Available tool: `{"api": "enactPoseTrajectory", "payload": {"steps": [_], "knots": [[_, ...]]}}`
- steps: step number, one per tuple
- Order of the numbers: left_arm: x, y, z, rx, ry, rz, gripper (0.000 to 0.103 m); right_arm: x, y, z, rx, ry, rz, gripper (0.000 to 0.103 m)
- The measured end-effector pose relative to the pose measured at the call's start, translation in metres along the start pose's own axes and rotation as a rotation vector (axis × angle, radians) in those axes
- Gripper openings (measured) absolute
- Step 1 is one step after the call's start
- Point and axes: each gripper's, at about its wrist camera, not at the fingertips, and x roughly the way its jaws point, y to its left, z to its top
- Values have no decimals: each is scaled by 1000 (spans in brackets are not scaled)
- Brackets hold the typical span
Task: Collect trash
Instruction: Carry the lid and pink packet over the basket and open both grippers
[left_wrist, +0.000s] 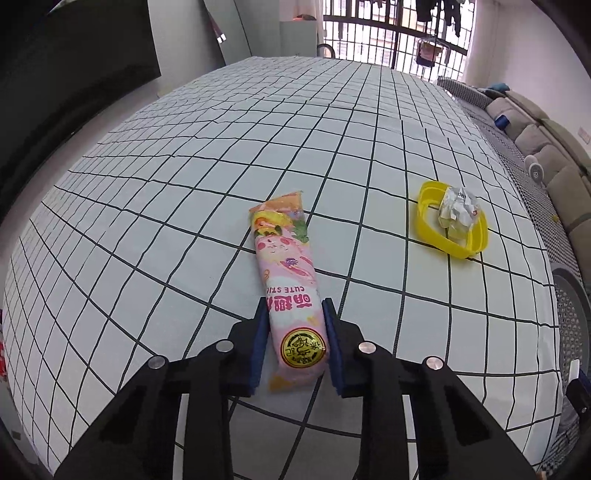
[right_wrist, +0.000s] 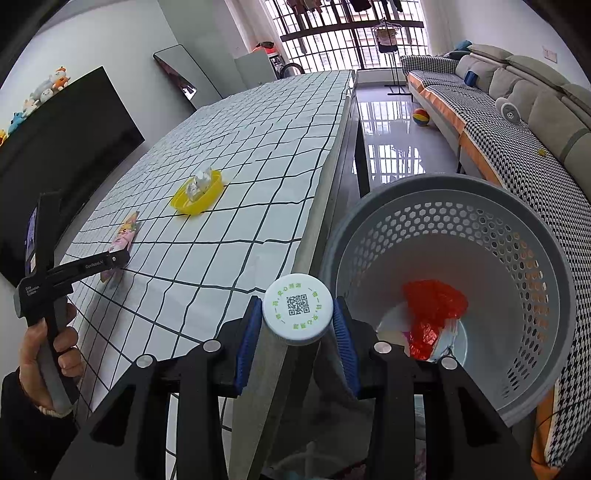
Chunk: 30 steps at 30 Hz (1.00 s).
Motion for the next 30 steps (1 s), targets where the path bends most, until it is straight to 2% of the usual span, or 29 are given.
{"api": "enactPoseTrajectory", "payload": {"steps": [10,13,20,30], "knots": [[-33,-12,-9,58,-75,-16,23,-10,8,-2,-12,-20,-10,38],[-45,-23,-12,88,-96,-41,23,-14,10,-2,-15,-27,-16,38],[-72,-74,-20,178,-122,-134,23,-32,-2,-4,3,-58,-32,38],[-99,-154,-29,300,-148,-261,23,-54,-45,-12,52,-76,-83,38]]}}
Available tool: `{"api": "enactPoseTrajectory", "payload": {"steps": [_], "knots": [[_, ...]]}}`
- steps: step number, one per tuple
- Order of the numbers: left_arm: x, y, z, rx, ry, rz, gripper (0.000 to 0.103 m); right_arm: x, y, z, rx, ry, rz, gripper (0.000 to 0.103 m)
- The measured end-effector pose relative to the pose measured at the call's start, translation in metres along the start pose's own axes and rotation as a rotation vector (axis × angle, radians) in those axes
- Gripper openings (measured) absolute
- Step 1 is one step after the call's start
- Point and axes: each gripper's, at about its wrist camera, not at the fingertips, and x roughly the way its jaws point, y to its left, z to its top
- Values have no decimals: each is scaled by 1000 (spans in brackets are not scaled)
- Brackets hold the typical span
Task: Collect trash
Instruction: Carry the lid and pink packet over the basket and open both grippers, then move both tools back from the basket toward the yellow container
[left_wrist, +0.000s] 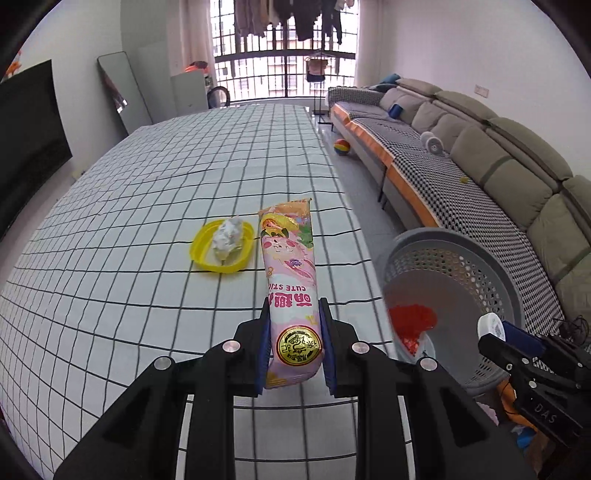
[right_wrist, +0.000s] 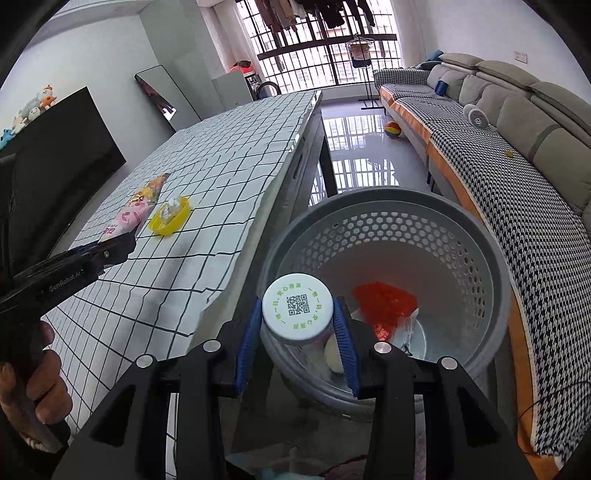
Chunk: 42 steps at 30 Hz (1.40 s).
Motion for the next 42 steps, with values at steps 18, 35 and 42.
{"api": "enactPoseTrajectory", "payload": {"steps": [18,35,42], "knots": [[43,-104,-9,185,89,-162,23,3,-81,-3,98,-10,-86,38],[58,-120,-12,187,128,-176,49,14,-106,4,131,-6,-103,43],[54,-117,-12,178,118,-164,52,13,-105,0,145,-2,-105,43]]}}
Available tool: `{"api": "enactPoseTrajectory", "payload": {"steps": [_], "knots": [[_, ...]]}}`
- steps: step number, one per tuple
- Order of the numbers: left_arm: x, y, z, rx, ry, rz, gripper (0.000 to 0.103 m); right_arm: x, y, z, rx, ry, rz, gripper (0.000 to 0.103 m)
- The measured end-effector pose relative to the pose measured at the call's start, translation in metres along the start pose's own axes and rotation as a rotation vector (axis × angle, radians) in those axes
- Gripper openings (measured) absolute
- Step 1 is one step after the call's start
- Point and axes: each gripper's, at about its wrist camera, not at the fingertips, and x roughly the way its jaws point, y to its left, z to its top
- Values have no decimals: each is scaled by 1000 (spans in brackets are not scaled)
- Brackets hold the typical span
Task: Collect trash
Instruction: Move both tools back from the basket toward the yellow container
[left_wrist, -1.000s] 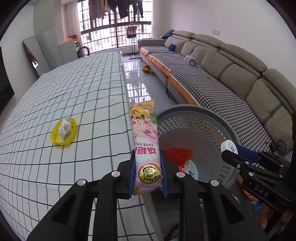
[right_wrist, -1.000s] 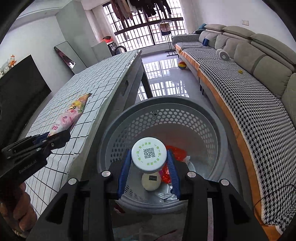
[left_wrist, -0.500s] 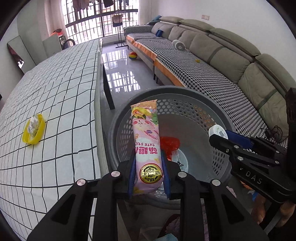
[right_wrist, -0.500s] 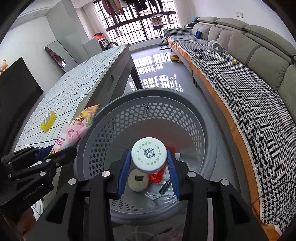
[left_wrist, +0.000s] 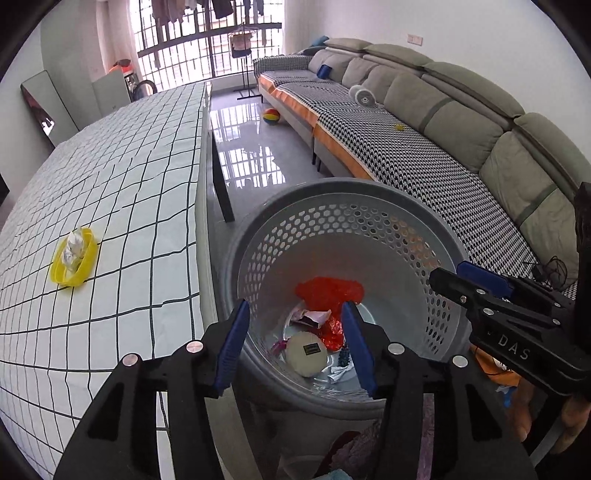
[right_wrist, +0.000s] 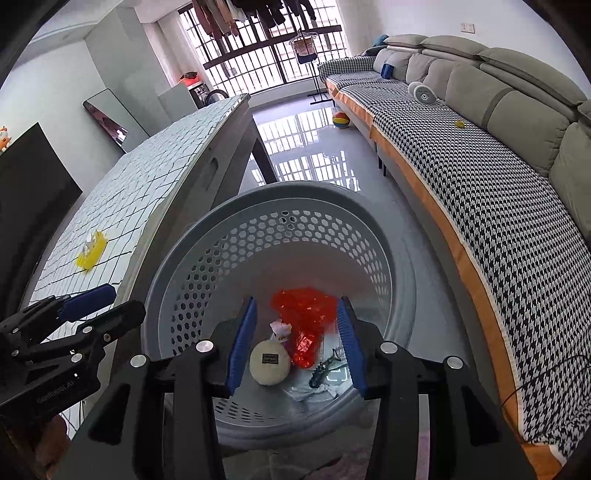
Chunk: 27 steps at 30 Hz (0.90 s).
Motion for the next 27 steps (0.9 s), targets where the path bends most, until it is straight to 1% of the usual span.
{"api": "enactPoseTrajectory", "payload": {"steps": [5,7,9,13,16,17,20,21,23,27], "knots": [[-3,3,0,-13,-10,9,58,-1,1,-2,6,1,-2,44],[-5,5,-1,-17,-17,14,59,-2,2,-3,6,1,0,45],[-7,6,-2,-20,-24,18,62,-3,3,-4,6,-2,0,48],[-14,7,-3,-28,-43,23,73,-6,6,-6,2,-8,2,55],[-20,10,-4,-36,-62,30,78,-10,11,-7,-9,-13,3,56],[-23,11,-4,-39,-68,31,80,-11,13,-7,-14,-17,2,58],[-30,17,-5,-52,-84,40,83,-17,18,-7,-20,-37,0,65],[-32,19,-5,-57,-89,45,83,-19,20,-8,-20,-46,2,66],[-36,25,-5,-71,-100,52,88,-21,24,-8,-24,-52,10,66],[-47,40,-6,-100,-125,70,91,-25,37,-8,-43,-63,19,70]]}}
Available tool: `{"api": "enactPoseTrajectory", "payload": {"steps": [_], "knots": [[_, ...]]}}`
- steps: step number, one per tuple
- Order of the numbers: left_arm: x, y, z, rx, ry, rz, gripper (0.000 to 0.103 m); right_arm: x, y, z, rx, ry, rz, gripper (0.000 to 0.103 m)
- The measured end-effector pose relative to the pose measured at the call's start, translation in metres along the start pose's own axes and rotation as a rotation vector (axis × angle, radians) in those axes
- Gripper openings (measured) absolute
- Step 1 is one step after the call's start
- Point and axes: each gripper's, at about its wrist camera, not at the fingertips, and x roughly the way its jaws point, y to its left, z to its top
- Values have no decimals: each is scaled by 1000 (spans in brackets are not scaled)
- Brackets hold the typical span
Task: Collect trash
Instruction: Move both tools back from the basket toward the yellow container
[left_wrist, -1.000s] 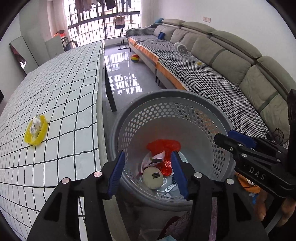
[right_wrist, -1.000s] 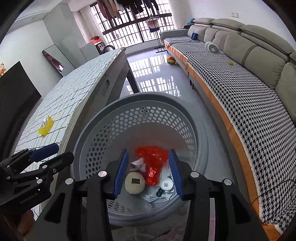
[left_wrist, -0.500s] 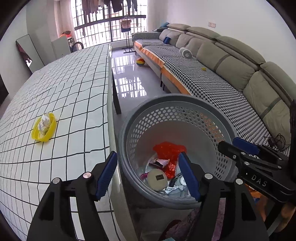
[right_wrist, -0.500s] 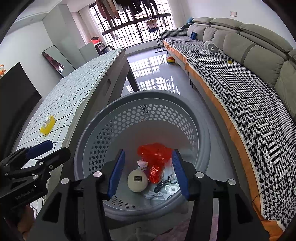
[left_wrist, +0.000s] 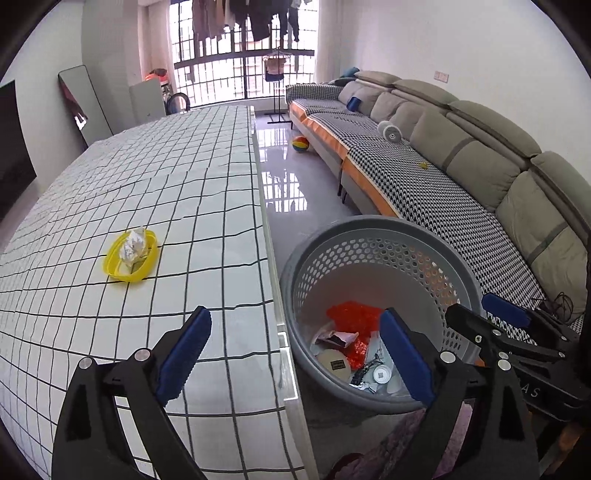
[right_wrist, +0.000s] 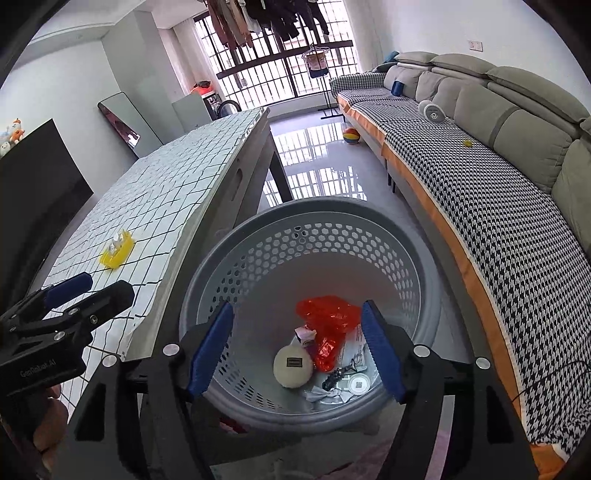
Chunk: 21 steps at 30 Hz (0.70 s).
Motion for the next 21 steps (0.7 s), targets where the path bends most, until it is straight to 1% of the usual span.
{"api": "enactPoseTrajectory", "payload": {"steps": [5,10,15,21], "knots": [[-10,29,0,-40,-23,38,91,-1,23,4,-36,-7,16,70],[-20,69,-2,-86,-43,97,91,4,52,11,-89,-10,35,70],[-28,119,-8,-150,-59,181,91,13,88,24,-152,-15,58,70],[-35,180,-15,-227,-73,277,91,28,143,37,-254,-9,106,70]]}}
